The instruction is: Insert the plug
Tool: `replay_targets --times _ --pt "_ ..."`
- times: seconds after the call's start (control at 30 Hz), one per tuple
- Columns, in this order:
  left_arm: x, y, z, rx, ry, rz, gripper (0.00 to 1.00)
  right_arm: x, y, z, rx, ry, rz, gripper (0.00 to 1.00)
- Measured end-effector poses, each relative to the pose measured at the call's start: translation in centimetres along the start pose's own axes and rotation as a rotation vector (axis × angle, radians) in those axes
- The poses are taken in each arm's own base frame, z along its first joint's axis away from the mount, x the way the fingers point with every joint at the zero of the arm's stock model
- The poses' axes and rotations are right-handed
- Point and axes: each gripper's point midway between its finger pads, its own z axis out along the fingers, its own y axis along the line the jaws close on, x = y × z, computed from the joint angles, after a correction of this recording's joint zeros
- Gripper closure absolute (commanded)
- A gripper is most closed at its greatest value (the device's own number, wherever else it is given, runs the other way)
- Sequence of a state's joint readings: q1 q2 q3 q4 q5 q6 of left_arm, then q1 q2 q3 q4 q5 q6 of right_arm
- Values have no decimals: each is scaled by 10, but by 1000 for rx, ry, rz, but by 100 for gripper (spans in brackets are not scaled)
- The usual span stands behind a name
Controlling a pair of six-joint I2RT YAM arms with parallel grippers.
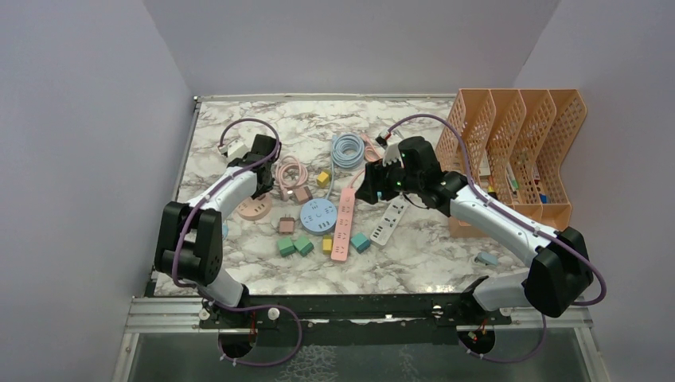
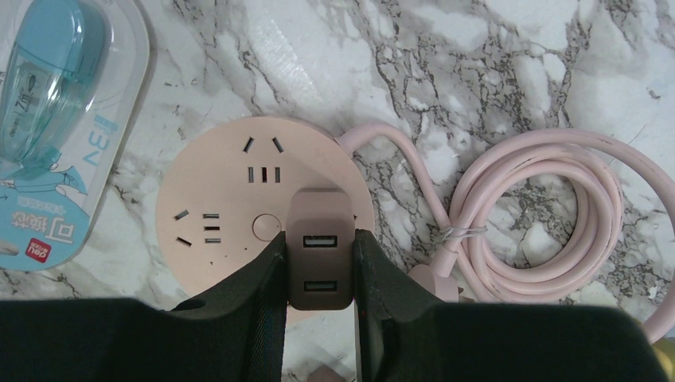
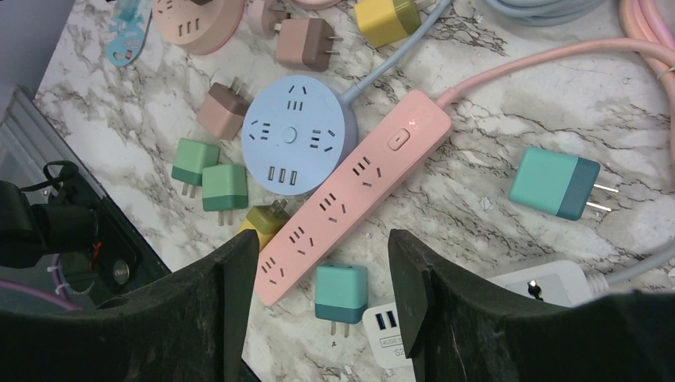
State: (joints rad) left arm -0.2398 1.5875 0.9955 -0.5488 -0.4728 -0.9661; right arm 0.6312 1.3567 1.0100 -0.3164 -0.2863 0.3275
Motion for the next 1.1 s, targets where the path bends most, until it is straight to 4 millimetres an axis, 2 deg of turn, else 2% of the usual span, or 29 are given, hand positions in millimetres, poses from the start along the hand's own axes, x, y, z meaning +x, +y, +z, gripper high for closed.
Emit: replay_targets --times 0.3,0.37,0.57,0.7,0.83,1.0,1.1 --pt "-9 -12 4 26 -25 -7 100 6 -6 2 27 27 10 39" --pt "-11 -15 3 33 -22 -2 88 6 -7 3 36 33 14 39" --pt "-17 -30 -1 79 3 18 43 -5 -8 7 58 26 40 38" --pt "-2 -24 -5 77 79 69 34 -9 -8 11 66 32 63 38" --pt "-7 -19 -22 104 84 126 32 -5 -11 19 79 57 102 38" --pt "-30 -21 -64 230 17 176 32 6 -16 30 100 92 155 38" --pt "-31 -23 -84 313 10 213 33 11 -14 35 106 106 182 38"
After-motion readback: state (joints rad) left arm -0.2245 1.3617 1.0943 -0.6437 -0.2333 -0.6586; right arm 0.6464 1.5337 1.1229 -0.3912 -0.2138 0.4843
